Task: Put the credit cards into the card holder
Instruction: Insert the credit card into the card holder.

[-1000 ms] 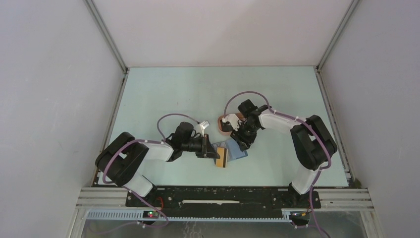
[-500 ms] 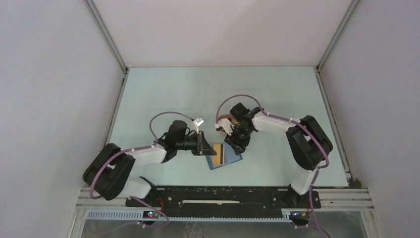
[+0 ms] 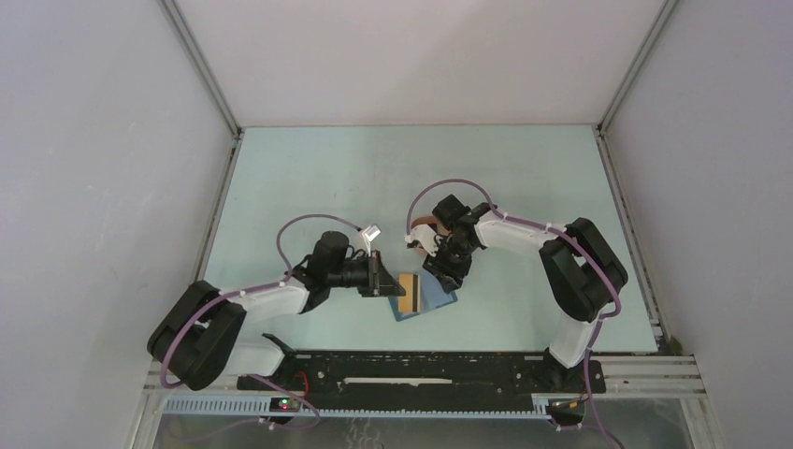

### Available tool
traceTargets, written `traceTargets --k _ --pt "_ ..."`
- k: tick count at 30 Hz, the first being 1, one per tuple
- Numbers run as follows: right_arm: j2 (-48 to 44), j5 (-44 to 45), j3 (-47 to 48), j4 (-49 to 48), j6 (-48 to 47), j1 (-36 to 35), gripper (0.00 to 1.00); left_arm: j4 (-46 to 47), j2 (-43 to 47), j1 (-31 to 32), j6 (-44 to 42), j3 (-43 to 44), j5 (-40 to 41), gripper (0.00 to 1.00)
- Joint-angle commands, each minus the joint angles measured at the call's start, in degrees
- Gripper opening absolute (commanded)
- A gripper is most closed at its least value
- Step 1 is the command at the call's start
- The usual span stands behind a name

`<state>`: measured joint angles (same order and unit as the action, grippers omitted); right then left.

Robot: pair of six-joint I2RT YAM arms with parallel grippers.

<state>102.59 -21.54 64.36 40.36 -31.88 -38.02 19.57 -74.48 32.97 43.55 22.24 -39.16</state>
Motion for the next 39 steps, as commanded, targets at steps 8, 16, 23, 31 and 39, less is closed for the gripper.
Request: traceTargets --k 8,16,23,31,39 --pt "0.86 -2.19 1.06 1.05 -0.67 -1.36 0.56 4.49 -4.31 -0.19 2.54 -0.11 -1.17 0.00" --pt "0.86 -2.63 1.30 1.02 -0.23 -1.66 0.56 9.57 -8.62 -1.22 5.95 -1.72 -2.89 0.00" --pt "0.93 -2.24 1.34 0.85 0.05 -1.62 0.56 10.86 -11.76 -2.13 8.53 -1.39 -3.94 0.00" --pt "1.22 -1.94 1.30 0.68 0.20 -1.68 0.56 11.24 -13.11 -3.53 11.59 -3.07 -6.11 0.00" --pt "1.03 -1.84 1.34 0.65 0.21 -1.79 0.56 11.54 -14.92 -3.77 13.30 -2.40 -7.16 0.00"
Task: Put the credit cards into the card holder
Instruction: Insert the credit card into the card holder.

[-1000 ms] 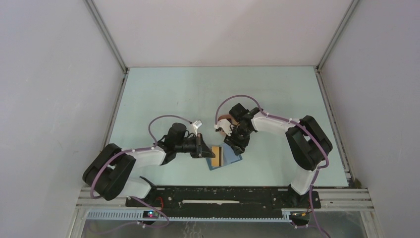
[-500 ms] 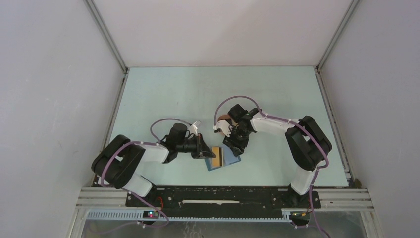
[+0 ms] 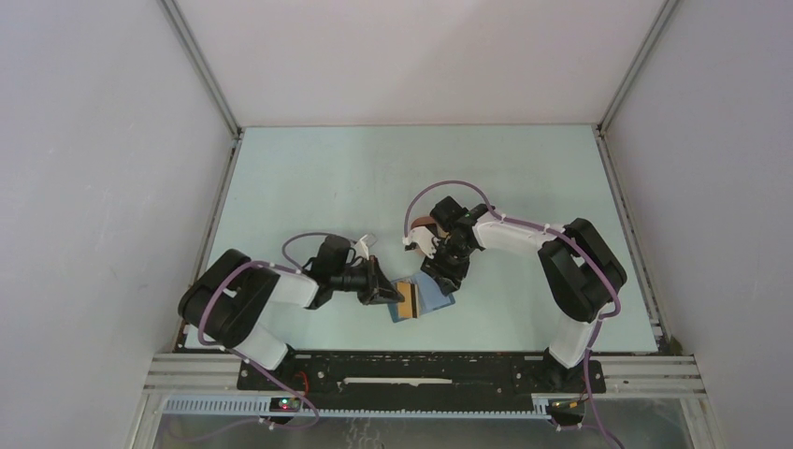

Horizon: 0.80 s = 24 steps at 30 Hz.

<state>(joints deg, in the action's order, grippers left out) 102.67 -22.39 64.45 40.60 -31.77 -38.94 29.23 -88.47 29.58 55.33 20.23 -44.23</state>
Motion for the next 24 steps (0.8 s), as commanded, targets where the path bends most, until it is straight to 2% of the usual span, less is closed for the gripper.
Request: traceTargets --k 1,11,24 --pt "0.95 -0.99 1.21 0.35 0.15 -0.95 0.56 2.03 -1.45 -0.40 1.78 -0.37 -2.16 0.00" --pt "0.79 -0.50 1.28 0.35 0.04 -1.40 0.56 11.04 -8.34 -1.26 7.35 -0.96 -5.01 0.00" --pt "1.04 -0.46 1.23 0.35 0.03 -1.58 0.56 13.87 -9.64 -1.82 6.24 -2.15 -4.24 0.00"
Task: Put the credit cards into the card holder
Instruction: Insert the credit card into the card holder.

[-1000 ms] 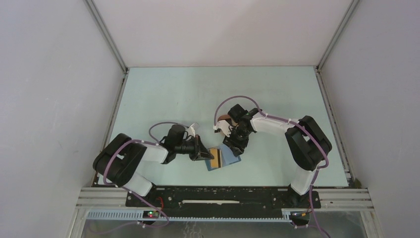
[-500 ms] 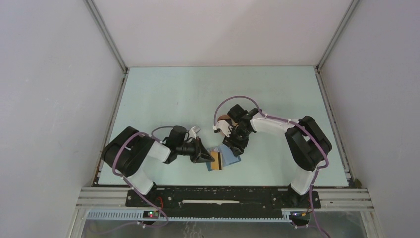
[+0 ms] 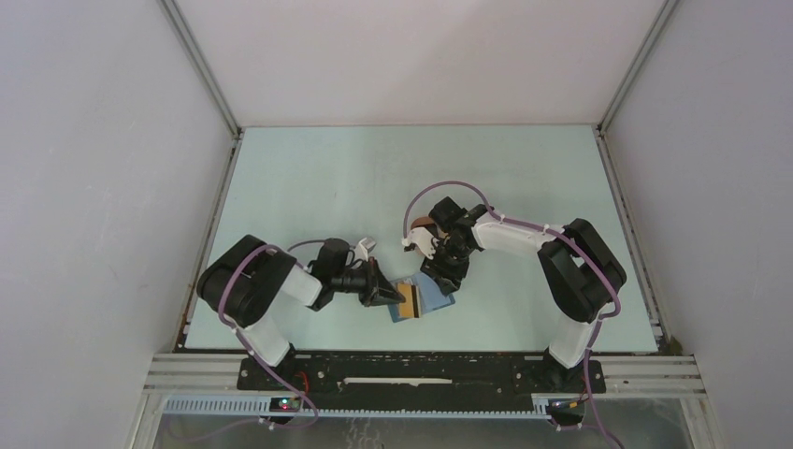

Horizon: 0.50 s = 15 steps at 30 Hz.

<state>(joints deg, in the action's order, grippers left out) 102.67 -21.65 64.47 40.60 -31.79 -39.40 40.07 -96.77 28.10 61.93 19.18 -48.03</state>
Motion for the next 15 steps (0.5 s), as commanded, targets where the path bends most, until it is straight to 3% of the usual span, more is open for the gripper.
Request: traceTargets --k 1,15 --pt "1.05 -1.20 1.21 0.36 0.06 -1.12 0.56 4.08 -2.18 -0.33 0.08 -1.07 -0.67 0.00" --pt "1.21 -1.04 1.20 0.32 -0.03 -1.38 0.56 11.05 -6.76 -0.35 2.92 -0.48 -0.71 0.00"
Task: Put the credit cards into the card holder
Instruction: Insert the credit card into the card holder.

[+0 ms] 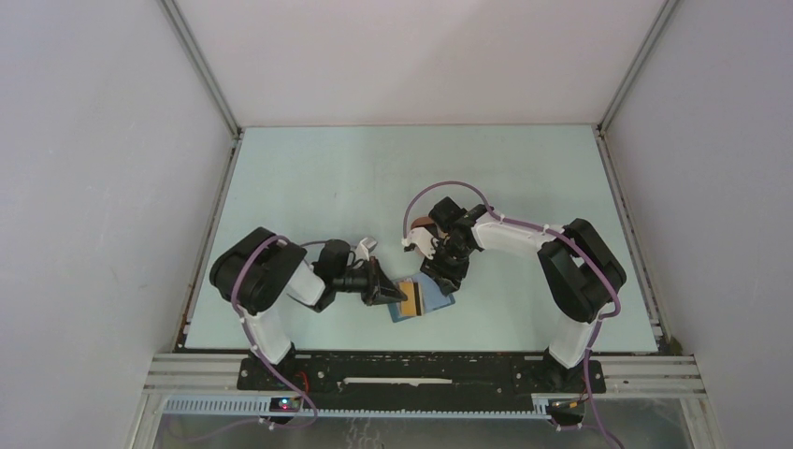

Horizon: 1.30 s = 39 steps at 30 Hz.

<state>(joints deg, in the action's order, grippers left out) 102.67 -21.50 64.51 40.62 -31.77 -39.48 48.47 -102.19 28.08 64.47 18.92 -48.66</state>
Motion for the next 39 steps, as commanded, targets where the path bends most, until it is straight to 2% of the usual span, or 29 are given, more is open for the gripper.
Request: traceTargets --k 1,10,26,34,39 --pt "1.21 -1.18 1.21 0.32 -0.09 -1.30 0.56 2.80 -1.73 -0.35 0.45 -0.01 -0.03 0.00" --pt "1.30 -1.17 1.18 0.34 -0.13 -1.43 0.56 5.16 -4.06 -0.31 1.34 0.51 1.77 0.00" --pt "1.65 -1.27 1.50 0.60 -0.06 -1.73 0.56 21.08 -8.48 -0.08 6.82 -2.81 8.35 0.00" --pt "1.65 -1.18 1.50 0.68 -0.08 -1.81 0.56 30.99 -11.93 2.27 10.75 -4.18 11.79 0.00" --pt "1.56 -1.27 1.50 0.68 -0.02 -1.82 0.56 31.54 -11.58 4.09 10.97 -4.70 14.02 0.00"
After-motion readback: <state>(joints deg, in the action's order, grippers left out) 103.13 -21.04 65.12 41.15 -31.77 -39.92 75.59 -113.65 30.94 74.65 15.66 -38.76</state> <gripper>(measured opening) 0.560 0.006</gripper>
